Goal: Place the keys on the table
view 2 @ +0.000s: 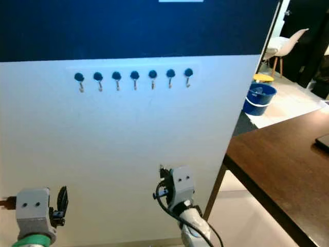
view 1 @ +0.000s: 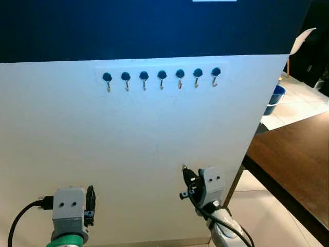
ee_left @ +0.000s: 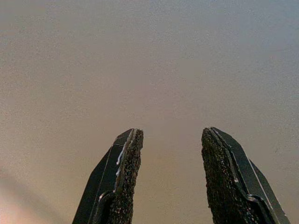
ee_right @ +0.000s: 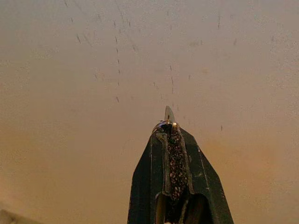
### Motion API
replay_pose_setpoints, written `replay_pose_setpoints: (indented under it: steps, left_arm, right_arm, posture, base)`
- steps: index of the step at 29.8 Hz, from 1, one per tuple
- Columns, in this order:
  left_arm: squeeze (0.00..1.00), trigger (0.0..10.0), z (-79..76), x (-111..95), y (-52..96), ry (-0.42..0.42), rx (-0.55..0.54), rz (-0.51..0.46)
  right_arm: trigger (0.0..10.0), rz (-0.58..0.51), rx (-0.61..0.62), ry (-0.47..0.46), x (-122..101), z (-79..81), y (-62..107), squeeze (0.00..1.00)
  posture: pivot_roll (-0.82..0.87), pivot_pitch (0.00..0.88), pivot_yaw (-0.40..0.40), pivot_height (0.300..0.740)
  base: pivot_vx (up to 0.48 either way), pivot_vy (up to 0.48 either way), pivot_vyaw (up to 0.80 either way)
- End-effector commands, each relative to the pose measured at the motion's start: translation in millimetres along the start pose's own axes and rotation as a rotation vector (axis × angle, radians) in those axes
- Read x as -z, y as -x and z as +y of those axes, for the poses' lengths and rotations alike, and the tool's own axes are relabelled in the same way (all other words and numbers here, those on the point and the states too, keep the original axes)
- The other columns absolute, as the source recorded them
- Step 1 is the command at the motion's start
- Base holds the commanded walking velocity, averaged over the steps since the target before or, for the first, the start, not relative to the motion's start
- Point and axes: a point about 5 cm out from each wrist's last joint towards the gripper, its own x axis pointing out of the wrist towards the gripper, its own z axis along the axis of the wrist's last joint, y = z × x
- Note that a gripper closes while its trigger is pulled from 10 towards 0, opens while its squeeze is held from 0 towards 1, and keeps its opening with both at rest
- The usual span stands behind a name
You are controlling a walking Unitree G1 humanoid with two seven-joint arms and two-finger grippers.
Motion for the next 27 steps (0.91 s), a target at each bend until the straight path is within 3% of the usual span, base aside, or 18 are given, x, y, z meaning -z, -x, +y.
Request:
replay_pose_setpoints:
  steps: [1, 10, 27]
  left_arm:
    - [0.00, 10.0, -2.5, 2.0, -0.2, -0.010, 0.023, 0.002]
    - [0.00, 10.0, -8.7, -2.1, -1.5, -0.006, 0.040, -0.031]
    - [0.00, 10.0, -5.7, -2.5, -0.9, 0.002, 0.055, -0.035]
  right_arm:
    - [10.0, 0.033, 0.014, 0.003, 4.5, 0.2, 2.6, 0.00]
    - [10.0, 0.050, 0.020, 0.024, -0.6, -0.5, 3.5, 0.00]
    - [10.0, 0.073, 0.021, 0.035, -1.0, -0.7, 5.1, 0.00]
  posture:
    - [-0.14, 0.000, 0.099, 0.740]
    - [-0.14, 0.000, 0.094, 0.740]
    - [-0.14, 0.000, 0.092, 0.740]
  base:
    - [0.000, 0.000, 0.00]
    - [0.000, 0.000, -0.71]
    - [0.000, 0.000, -0.80]
